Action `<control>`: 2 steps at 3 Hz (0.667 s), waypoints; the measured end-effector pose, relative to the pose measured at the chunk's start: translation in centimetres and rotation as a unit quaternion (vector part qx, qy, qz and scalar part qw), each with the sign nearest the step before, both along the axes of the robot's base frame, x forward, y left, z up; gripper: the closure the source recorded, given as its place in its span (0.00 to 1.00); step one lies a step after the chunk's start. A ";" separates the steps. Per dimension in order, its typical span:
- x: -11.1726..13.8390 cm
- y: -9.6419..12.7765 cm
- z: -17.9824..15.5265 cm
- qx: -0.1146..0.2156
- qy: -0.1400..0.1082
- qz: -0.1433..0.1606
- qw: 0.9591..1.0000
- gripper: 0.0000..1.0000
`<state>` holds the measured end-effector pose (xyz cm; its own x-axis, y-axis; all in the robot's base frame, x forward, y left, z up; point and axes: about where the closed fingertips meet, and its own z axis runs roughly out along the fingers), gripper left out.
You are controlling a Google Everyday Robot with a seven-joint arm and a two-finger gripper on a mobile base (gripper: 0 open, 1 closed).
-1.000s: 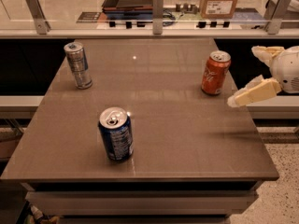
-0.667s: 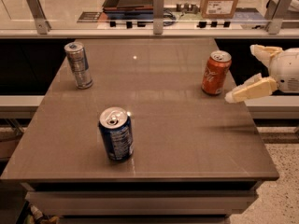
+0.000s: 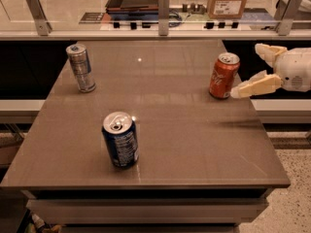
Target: Move coke can near redbull can
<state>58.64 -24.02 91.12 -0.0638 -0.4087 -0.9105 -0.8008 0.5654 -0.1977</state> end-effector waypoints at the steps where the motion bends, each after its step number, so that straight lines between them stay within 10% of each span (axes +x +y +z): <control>1: 0.8 0.2 -0.6 0.010 0.021 0.001 1.000 0.00; 2: 2.0 0.5 -1.5 0.024 0.041 0.008 0.999 0.00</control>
Offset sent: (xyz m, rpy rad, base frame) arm 0.0325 0.0019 -0.0258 0.0825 0.1298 0.0210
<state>60.59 -23.52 89.61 -0.1336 -0.3660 -0.9210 -0.8217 0.5605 -0.1036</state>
